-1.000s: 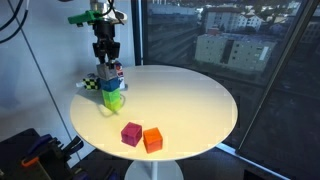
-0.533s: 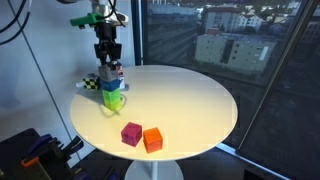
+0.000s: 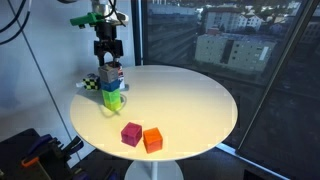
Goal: Add the grey block to the stack
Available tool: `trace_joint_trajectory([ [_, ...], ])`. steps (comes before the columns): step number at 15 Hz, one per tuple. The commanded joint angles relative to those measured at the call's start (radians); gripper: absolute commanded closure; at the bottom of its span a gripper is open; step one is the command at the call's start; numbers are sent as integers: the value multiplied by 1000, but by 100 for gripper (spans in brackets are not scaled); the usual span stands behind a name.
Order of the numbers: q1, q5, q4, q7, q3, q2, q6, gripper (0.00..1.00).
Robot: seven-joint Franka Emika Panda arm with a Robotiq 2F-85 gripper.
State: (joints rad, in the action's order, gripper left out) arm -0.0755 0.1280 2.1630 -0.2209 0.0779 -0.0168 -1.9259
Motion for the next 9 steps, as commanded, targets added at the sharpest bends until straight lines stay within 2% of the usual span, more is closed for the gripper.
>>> trace_joint_trajectory([
  [1,4,-17,-10,32,-6,23,14,0],
  [9,9,-99,-10,117,-16,97,28,0],
])
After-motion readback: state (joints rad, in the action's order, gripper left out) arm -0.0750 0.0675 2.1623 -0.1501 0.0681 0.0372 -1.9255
